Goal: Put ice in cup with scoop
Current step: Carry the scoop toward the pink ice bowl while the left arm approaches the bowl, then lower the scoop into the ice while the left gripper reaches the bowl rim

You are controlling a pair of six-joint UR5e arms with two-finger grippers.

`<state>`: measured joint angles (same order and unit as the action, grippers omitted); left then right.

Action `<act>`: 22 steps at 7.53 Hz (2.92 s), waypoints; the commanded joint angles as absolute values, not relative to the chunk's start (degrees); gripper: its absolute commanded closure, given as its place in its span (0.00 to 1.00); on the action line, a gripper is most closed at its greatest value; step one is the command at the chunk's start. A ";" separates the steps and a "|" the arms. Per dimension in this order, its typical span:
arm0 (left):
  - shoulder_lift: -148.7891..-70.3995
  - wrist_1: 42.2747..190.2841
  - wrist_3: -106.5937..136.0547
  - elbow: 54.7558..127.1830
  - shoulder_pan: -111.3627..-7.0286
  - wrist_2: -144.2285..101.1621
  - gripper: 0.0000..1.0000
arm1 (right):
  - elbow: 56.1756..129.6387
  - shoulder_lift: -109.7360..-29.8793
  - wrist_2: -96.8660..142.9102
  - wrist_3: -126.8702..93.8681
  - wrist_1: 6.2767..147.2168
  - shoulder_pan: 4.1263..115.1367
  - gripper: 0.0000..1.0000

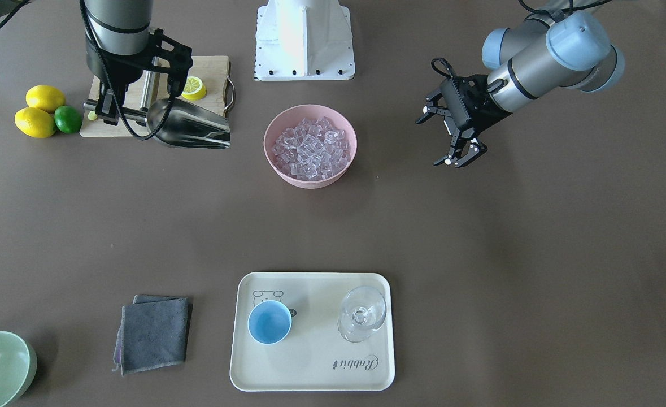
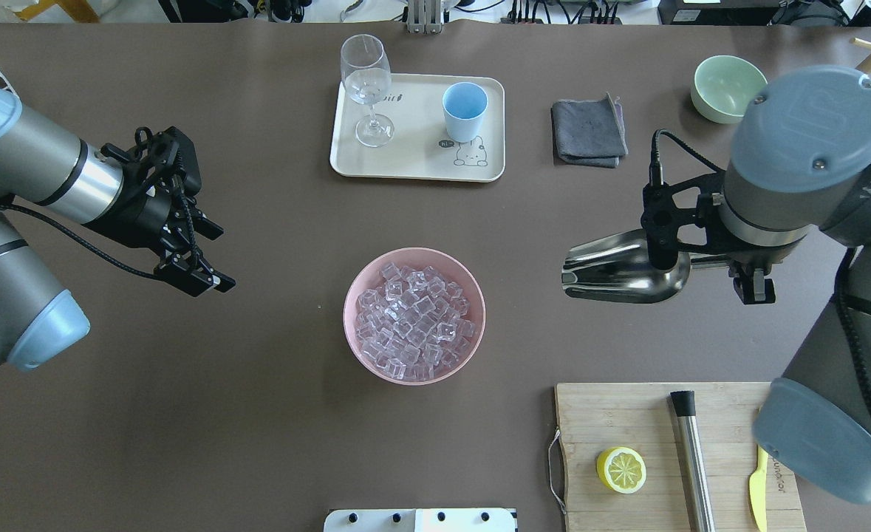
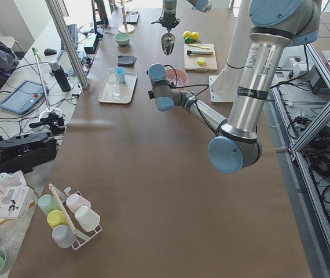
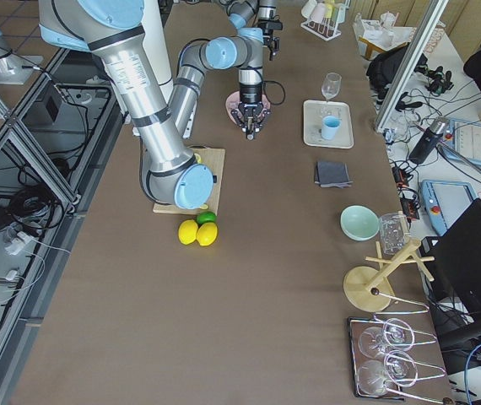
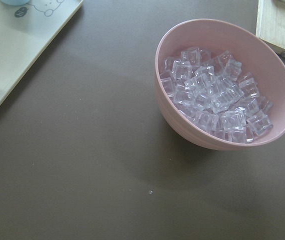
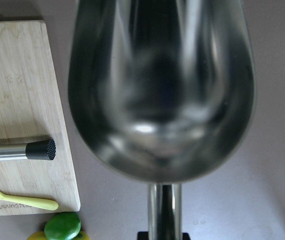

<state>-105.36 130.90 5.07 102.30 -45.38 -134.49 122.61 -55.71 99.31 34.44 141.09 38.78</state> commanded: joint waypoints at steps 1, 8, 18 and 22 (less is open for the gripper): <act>-105.38 139.37 5.01 98.71 -44.56 -134.03 0.02 | 114.29 -46.79 97.74 34.37 145.70 36.58 1.00; -105.82 162.64 4.83 91.08 -35.07 -121.03 0.02 | 103.56 -36.49 94.57 33.40 157.06 29.89 1.00; -112.76 164.80 -0.27 79.72 -33.22 -121.29 0.02 | 91.25 -29.98 92.11 27.08 156.36 25.40 1.00; -113.55 164.79 -0.53 79.72 -33.49 -120.94 0.02 | 89.39 -30.14 91.23 23.75 153.03 23.30 1.00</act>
